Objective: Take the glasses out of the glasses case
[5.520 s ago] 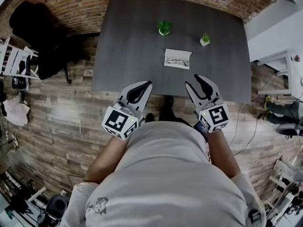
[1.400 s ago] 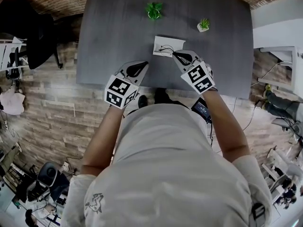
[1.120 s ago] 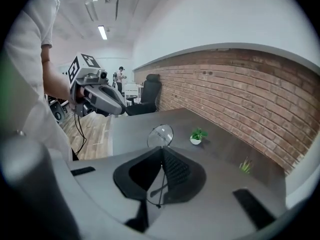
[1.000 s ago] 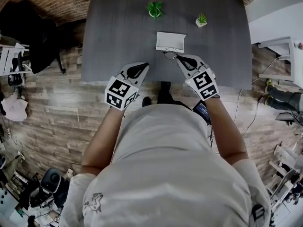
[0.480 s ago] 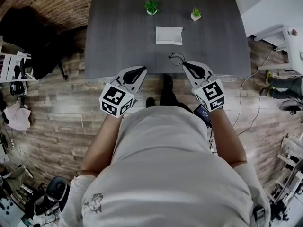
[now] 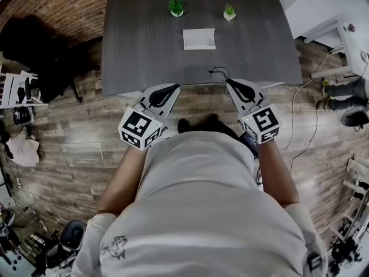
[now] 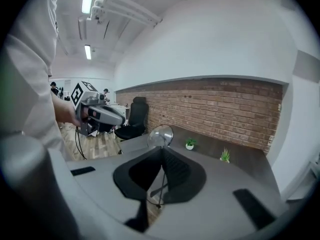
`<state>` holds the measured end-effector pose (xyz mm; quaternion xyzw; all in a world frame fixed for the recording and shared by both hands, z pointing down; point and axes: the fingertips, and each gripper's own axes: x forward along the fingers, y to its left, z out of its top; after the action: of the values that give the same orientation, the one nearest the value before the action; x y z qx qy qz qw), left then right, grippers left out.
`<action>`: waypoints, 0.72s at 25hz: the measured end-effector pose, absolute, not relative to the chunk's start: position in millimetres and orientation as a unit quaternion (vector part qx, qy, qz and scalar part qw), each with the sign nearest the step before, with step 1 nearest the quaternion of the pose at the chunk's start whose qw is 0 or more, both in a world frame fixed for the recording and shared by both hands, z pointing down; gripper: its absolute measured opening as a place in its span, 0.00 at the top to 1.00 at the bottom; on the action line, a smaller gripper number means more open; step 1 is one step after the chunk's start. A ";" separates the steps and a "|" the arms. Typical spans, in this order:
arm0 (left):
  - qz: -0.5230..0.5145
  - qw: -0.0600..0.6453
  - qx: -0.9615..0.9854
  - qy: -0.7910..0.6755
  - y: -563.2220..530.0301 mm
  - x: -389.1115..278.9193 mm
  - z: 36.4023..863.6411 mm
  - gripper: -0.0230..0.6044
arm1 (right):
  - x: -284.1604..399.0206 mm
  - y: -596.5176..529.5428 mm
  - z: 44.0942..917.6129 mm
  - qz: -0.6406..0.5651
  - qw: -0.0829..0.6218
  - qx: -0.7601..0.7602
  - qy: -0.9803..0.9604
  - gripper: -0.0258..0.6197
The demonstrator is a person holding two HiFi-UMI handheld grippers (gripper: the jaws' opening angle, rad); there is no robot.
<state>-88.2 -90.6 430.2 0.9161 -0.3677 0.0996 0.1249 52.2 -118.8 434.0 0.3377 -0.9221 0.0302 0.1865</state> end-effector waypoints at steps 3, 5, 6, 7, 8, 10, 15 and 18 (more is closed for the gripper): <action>0.104 0.124 0.914 -0.372 -86.7 -79.8 430.6 0.95 | 67.7 -116.1 426.0 0.026 0.175 0.345 -0.922 0.94; 0.102 0.122 0.913 -0.377 -85.7 -72.4 426.3 0.95 | 79.1 -115.4 419.7 0.023 0.167 0.348 -0.922 0.94; 0.102 0.120 0.912 -0.379 -85.1 -67.4 423.9 0.95 | 85.2 -114.6 416.3 0.022 0.163 0.350 -0.922 0.94; 0.102 0.118 0.912 -0.380 -84.0 -61.3 421.9 0.95 | 91.9 -112.9 413.3 0.021 0.158 0.350 -0.923 0.94; 0.102 0.117 0.911 -0.382 -82.2 -54.4 420.4 0.95 | 99.2 -110.2 410.9 0.021 0.154 0.351 -0.923 0.94; 0.104 0.117 0.909 -0.385 -76.5 -38.1 419.2 0.95 | 115.1 -102.1 407.2 0.022 0.149 0.351 -0.924 0.94; 0.114 0.107 0.910 -0.383 -56.2 13.4 417.1 0.95 | 157.7 -76.6 405.5 0.023 0.141 0.347 -0.927 0.94; 0.113 0.105 0.910 -0.385 -41.9 40.6 413.8 0.95 | 180.4 -61.8 408.1 0.027 0.137 0.342 -0.929 0.94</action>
<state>40.6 -41.9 413.8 0.9101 -0.3845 0.1134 0.1047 180.4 -61.8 408.1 0.3421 -0.9292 0.0266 0.1371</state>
